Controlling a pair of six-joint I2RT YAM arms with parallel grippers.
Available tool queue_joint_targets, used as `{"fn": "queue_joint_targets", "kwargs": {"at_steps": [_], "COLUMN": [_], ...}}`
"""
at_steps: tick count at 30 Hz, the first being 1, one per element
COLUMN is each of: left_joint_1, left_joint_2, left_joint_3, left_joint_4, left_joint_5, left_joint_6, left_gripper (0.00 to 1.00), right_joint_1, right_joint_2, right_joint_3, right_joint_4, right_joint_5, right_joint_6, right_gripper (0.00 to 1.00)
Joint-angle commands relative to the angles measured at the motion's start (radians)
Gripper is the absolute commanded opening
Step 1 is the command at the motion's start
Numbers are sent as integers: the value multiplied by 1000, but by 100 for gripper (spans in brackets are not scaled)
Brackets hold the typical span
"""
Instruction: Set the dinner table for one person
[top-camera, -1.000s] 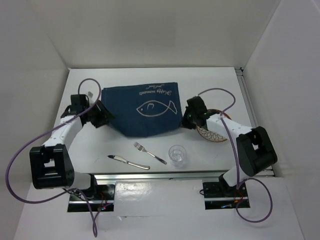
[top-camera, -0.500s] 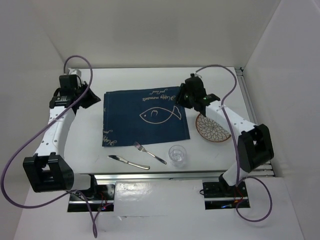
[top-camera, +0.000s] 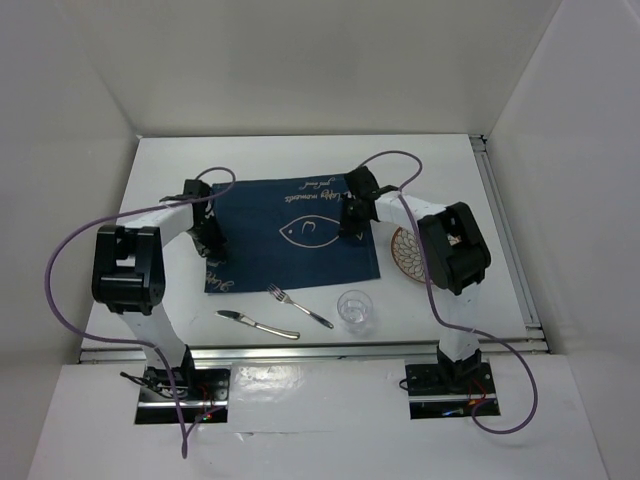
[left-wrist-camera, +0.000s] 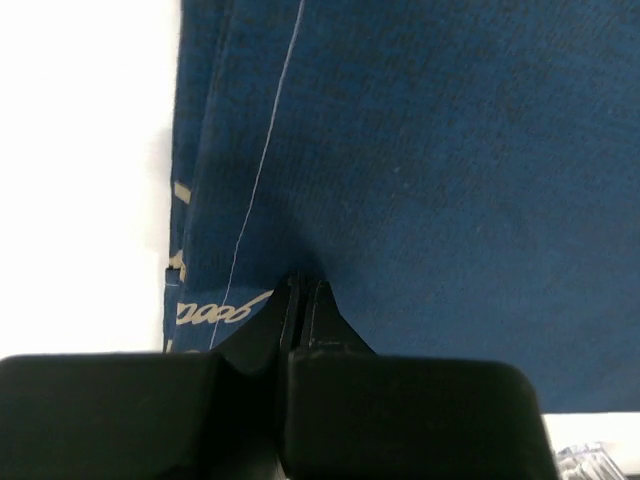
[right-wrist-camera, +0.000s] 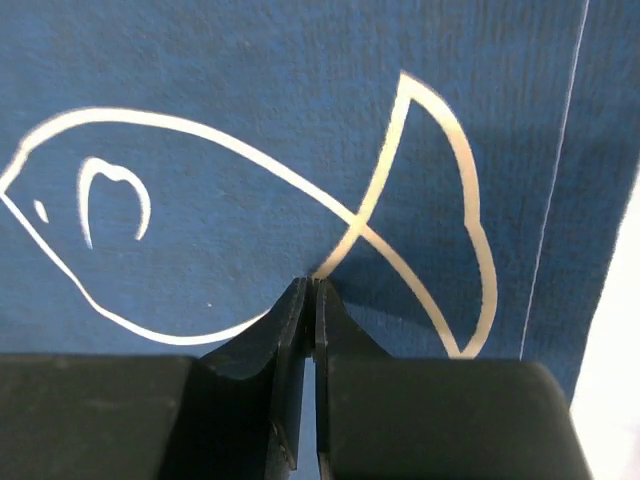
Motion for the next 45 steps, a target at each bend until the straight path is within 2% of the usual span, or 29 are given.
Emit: {"fn": "queue_joint_targets", "kwargs": {"at_steps": [1, 9, 13, 22, 28, 30, 32, 37, 38, 39, 42, 44, 45], "left_joint_1": [-45, -113, -144, -122, -122, -122, -122, -131, -131, -131, -131, -131, -131], "left_joint_2": [76, 229, 248, 239, 168, 138, 79, -34, -53, -71, -136, -200, -232], "left_joint_3": [84, 236, 283, 296, 273, 273, 263, 348, 361, 377, 438, 449, 449], "left_joint_4": [-5, -47, -73, -93, -84, -84, -84, -156, -171, -183, -240, -260, -260], "left_joint_5": [-54, -87, -124, -147, -144, -132, -101, -95, -104, -104, -104, -95, -95], "left_joint_6": [-25, -46, -56, -46, -37, -37, -27, -7, -7, -7, 13, 23, 23], "left_gripper": [0, 0, 0, 0, 0, 5, 12, 40, 41, 41, 41, 42, 42], "right_joint_1": [-11, -68, -100, -111, -111, -111, -111, -111, -111, -111, -88, -77, -65], "right_joint_2": [-13, -4, -4, 31, 10, -13, -22, -56, -68, -99, -206, -289, -391], "right_joint_3": [4, -80, -91, -5, -40, -28, 15, 168, 217, 240, 266, 183, 140], "right_joint_4": [-15, -6, -6, -26, -7, -16, -38, -107, -131, -147, -193, -208, -222], "right_joint_5": [14, 77, 93, 112, 103, 103, 89, 68, 68, 68, 68, 80, 92], "right_joint_6": [-10, 45, 45, 45, 36, 36, 12, -28, -28, -28, -28, -28, -18], "right_gripper": [4, 1, 1, 1, 1, 3, 9, 26, 29, 41, 54, 65, 68]}}
